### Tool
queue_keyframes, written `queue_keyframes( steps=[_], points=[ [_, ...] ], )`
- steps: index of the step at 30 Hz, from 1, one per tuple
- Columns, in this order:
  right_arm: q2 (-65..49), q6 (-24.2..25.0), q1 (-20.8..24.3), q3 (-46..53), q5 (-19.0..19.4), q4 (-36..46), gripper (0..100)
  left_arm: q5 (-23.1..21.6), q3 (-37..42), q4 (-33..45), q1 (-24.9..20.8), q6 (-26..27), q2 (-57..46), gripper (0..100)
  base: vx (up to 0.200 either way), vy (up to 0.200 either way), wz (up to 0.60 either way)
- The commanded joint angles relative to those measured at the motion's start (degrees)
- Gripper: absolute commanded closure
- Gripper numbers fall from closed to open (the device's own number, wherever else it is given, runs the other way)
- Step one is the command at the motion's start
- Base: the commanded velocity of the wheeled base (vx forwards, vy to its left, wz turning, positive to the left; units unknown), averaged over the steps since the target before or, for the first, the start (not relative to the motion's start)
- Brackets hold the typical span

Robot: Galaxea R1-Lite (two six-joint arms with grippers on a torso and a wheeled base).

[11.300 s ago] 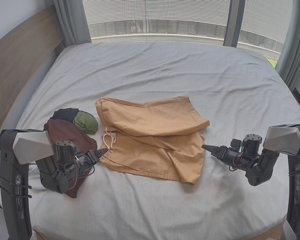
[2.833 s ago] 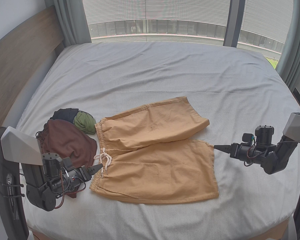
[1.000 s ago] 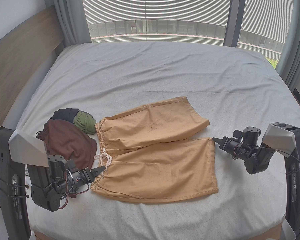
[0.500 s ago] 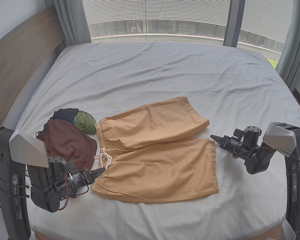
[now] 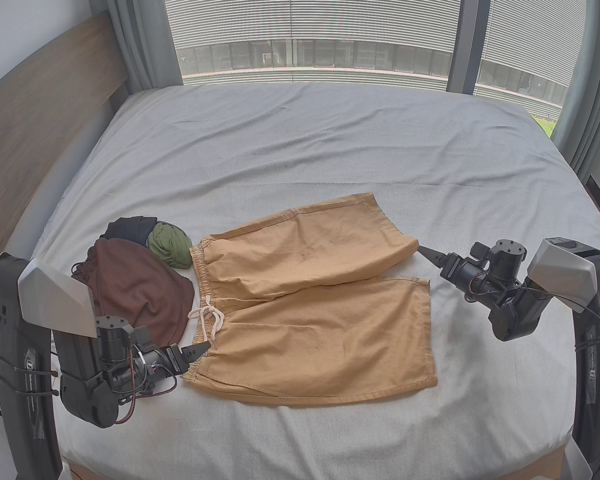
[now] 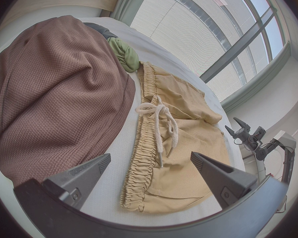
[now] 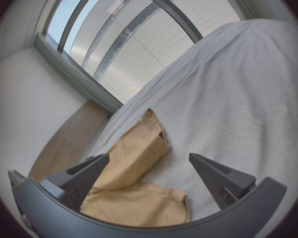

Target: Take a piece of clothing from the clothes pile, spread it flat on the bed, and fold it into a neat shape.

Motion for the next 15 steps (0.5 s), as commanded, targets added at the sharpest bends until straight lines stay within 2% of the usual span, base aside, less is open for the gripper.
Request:
queue_keyframes(
  steps=[1,7,11,15],
  points=[
    [2.06,6.51,1.65,-6.64,-1.63,2.45,0,-0.08,-0.12,-0.01,-0.31,0.00,0.20,0,0.000,0.000,0.00],
    [7.69,10.99,2.71,-17.27,-3.92,8.86,0,-0.08,-0.39,-0.01,-0.31,-0.09,0.20,0,0.000,0.000,0.00],
    [8.48,14.15,3.32,-20.17,-4.18,10.71,0,-0.08,-0.39,-0.01,-0.31,-0.09,0.20,0,0.000,0.000,0.00],
    [8.74,14.86,3.67,-21.49,-4.27,12.64,0,-0.08,-0.39,-0.01,-0.31,-0.18,0.12,0,0.000,0.000,0.00]
  ],
)
